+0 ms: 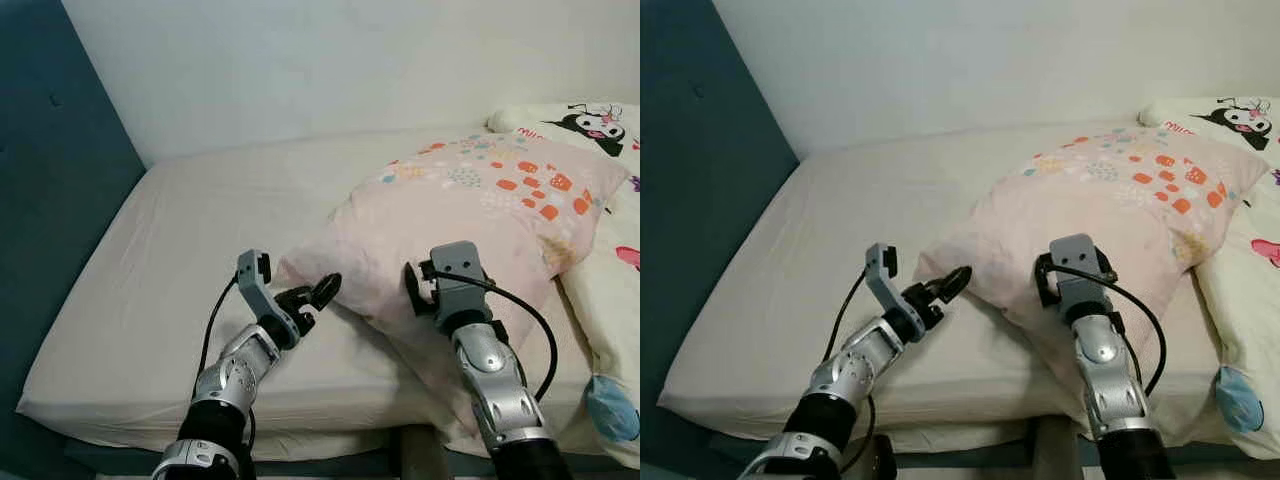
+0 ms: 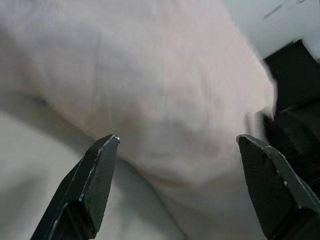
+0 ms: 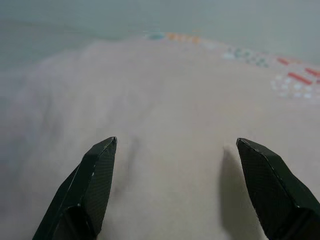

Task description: Clean up the room

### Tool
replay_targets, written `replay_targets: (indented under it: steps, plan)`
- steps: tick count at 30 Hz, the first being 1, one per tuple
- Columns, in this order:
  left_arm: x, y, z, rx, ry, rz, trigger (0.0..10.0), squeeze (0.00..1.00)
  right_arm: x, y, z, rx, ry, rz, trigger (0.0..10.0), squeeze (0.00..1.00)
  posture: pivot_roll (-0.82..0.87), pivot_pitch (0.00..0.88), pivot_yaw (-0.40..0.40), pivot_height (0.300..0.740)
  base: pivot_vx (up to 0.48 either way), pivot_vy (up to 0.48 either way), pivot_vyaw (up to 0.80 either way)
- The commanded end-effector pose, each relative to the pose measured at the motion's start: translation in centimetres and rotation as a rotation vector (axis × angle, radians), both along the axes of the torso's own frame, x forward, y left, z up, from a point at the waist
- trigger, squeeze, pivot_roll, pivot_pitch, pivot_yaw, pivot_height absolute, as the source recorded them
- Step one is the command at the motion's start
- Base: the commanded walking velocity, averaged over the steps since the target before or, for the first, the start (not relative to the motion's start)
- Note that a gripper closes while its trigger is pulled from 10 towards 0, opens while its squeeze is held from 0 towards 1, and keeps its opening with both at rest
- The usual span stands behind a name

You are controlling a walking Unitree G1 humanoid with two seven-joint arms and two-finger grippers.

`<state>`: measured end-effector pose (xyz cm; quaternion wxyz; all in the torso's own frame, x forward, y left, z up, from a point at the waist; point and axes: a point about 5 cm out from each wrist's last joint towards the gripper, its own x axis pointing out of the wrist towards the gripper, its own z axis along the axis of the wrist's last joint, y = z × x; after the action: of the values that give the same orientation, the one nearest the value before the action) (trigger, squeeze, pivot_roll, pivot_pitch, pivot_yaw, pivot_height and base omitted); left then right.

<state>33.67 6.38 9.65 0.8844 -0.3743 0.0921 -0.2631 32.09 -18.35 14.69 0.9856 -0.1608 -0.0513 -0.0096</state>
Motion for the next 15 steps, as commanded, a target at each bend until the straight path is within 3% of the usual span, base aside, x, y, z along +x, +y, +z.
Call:
replay_targets:
  steps: [1, 5, 6, 7, 8, 9, 10, 13, 14, 15]
  plan:
    - [-0.2, -3.7, 0.6, -0.006, -0.010, -0.060, 10.0, 0.00, -0.2, 0.5, 0.4, 0.011, -0.023, 0.024, 10.0, 0.00, -0.09, 0.175, 0.095, 0.572, 0.000, 0.000, 0.00]
    - [0.6, -2.8, 0.7, 0.194, -0.068, 0.018, 10.0, 0.00, -0.1, 0.9, 0.1, -0.011, 0.012, 0.057, 10.0, 0.00, -0.08, 0.169, 0.093, 0.572, 0.000, 0.000, 0.00]
    - [0.9, -1.9, 0.7, 0.260, -0.089, 0.067, 10.0, 0.00, 0.0, 1.2, 0.0, 0.004, 0.027, 0.076, 10.0, 0.18, -0.08, 0.168, 0.091, 0.572, 0.000, 0.000, 0.00]
    - [0.9, -1.9, 0.7, 0.260, -0.089, 0.067, 10.0, 0.00, 0.0, 1.2, 0.0, 0.004, 0.027, 0.076, 10.0, 0.18, -0.08, 0.168, 0.091, 0.572, 0.000, 0.000, 0.00]
    - [1.2, -0.9, 0.8, 0.323, -0.110, 0.114, 10.0, 0.00, 0.1, 1.6, -0.2, 0.014, 0.044, 0.099, 10.0, 0.51, -0.07, 0.163, 0.087, 0.572, 0.000, 0.000, 0.00]
    - [1.4, 0.6, 1.1, 0.376, -0.148, 0.165, 10.0, 0.00, 0.1, 2.5, -0.4, 0.025, 0.058, 0.149, 10.0, 1.00, -0.06, 0.157, 0.081, 0.572, 0.000, 0.000, 0.00]
    - [1.4, 0.6, 1.1, 0.376, -0.148, 0.165, 10.0, 0.00, 0.1, 2.5, -0.4, 0.025, 0.058, 0.149, 10.0, 1.00, -0.06, 0.157, 0.081, 0.572, 0.000, 0.000, 0.00]
    - [1.2, 5.4, 2.2, 0.470, -0.234, 0.311, 10.0, 0.00, 0.3, 5.0, -0.9, 0.017, 0.093, 0.280, 10.0, 1.00, -0.03, 0.138, 0.059, 0.572, 0.000, 0.000, 0.00]
    - [1.2, 5.4, 2.2, 0.470, -0.234, 0.311, 10.0, 0.00, 0.3, 5.0, -0.9, 0.017, 0.093, 0.280, 10.0, 1.00, -0.03, 0.138, 0.059, 0.572, 0.000, 0.000, 0.00]
    - [1.0, 6.9, 2.4, 0.490, -0.249, 0.357, 10.0, 0.00, 0.4, 5.5, -1.1, 0.004, 0.111, 0.303, 10.0, 1.00, -0.02, 0.128, 0.048, 0.572, 0.000, 0.000, 0.00]
